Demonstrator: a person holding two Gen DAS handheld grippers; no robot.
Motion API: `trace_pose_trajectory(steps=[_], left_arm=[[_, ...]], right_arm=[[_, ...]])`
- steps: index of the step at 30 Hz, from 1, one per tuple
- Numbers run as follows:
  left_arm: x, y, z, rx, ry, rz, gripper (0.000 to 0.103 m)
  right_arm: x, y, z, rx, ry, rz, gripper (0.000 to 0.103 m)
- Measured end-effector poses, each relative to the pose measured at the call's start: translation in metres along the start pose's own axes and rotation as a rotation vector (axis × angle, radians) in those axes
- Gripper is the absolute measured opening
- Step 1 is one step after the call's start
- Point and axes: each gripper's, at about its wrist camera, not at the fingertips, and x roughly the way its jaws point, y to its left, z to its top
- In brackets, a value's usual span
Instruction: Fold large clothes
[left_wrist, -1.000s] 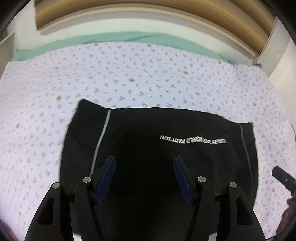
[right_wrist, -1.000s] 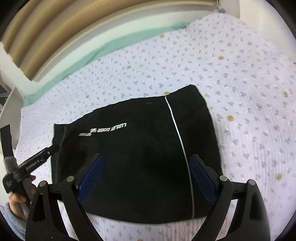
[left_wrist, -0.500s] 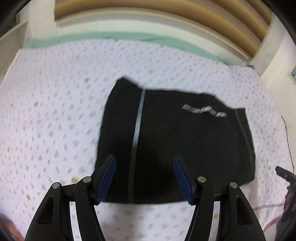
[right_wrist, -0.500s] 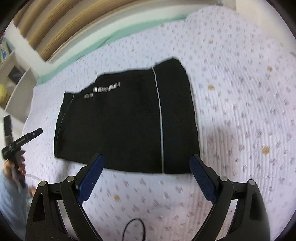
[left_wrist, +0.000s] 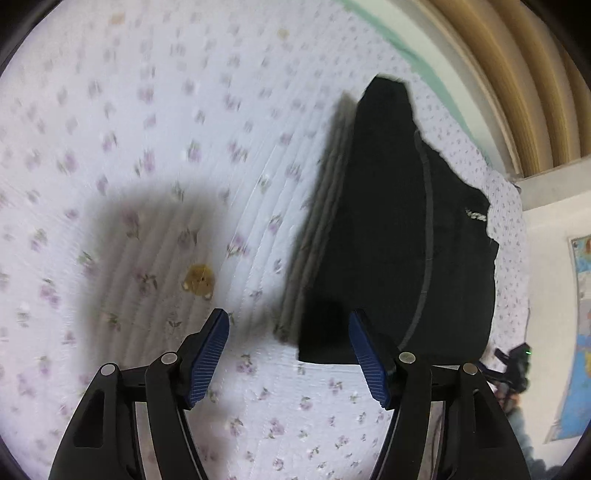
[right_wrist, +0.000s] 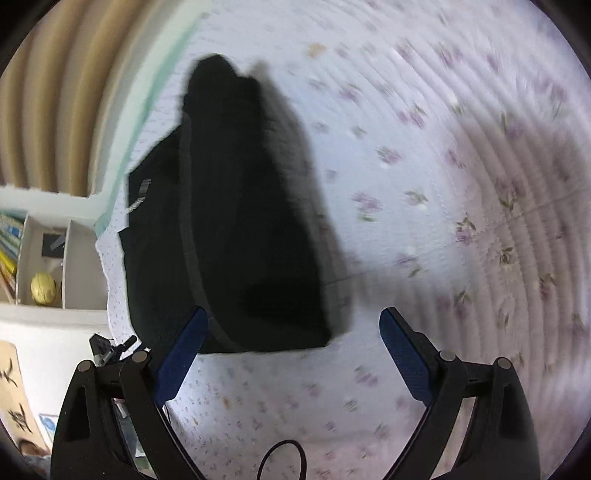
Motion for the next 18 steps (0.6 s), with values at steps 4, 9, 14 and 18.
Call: trace_pose_trajectory(steps=[4,9,14,18], left_arm=[[0.022,0.009,0.01,0.007,0.033,-0.082,0.072],[0.043,0.01,0.032,0.017,0.069,-0.254,0.075],[0.064,-0.006,0.06,0.044,0.126,-0.348,0.081],[0.083,-0.037,0.077,0.122,0.167,-0.357,0.083]], right_arm=[[0.019,-0.02,0.013,0.043,0.028,0.095,0.103],[0.032,-0.019,0.033,0.015,0.103,0.208,0.103],[0.052,-0.009,0.061,0.009,0.195,0.229,0.103],[0.074,0.02,0.078,-0.062,0.232,0.233,0.103]])
